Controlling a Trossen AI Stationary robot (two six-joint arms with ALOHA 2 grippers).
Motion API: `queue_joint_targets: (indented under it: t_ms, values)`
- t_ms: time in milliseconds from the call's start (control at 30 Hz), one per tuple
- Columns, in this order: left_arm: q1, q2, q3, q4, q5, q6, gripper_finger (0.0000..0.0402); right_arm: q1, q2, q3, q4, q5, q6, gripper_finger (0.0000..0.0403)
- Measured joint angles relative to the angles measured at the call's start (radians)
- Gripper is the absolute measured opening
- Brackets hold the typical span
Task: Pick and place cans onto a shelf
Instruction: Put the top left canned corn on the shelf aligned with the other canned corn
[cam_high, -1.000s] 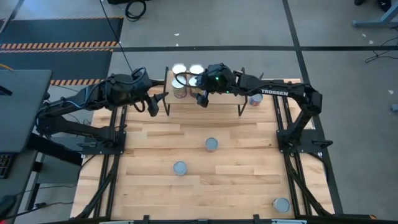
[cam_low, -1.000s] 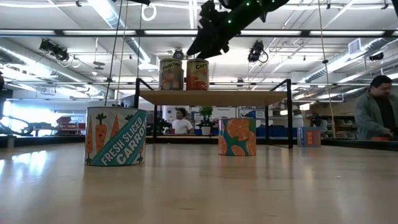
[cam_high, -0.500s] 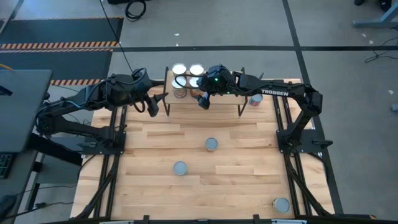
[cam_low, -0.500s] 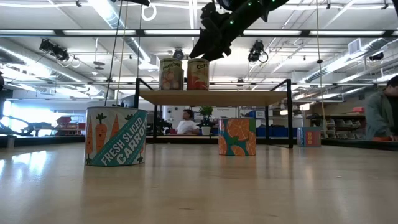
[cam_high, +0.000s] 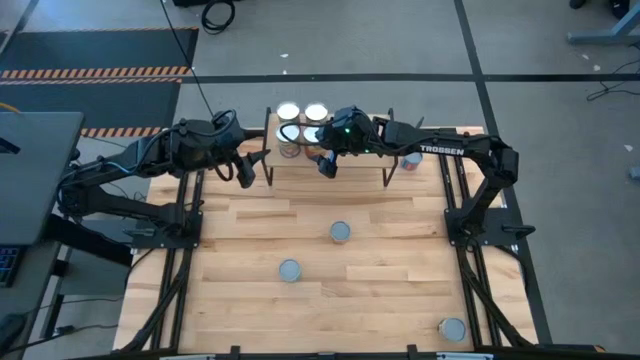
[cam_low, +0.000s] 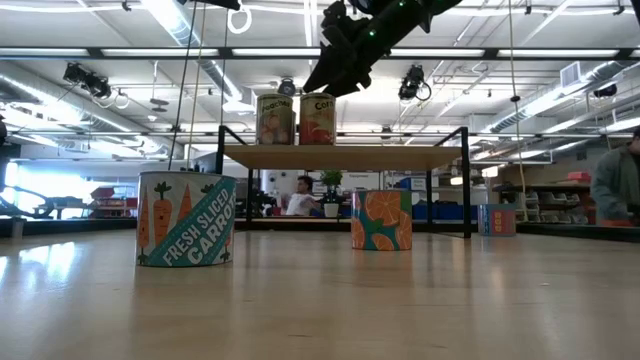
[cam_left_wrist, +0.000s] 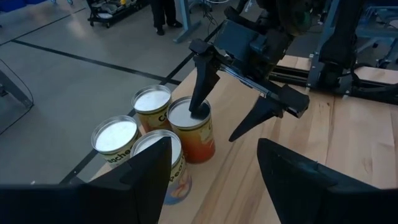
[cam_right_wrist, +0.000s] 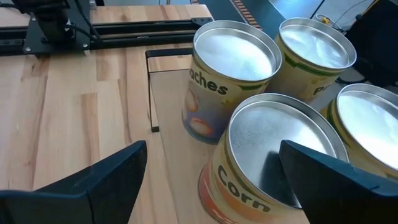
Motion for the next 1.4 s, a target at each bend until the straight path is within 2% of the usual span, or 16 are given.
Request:
queue_joint_targets:
  t_ms: [1400]
  values:
    - [0.0, -0.003, 0.0, 0.001, 0.0, 0.009, 0.0243, -0.004, 0.001, -0.002, 0.026, 0.022, 0.028, 0.0374]
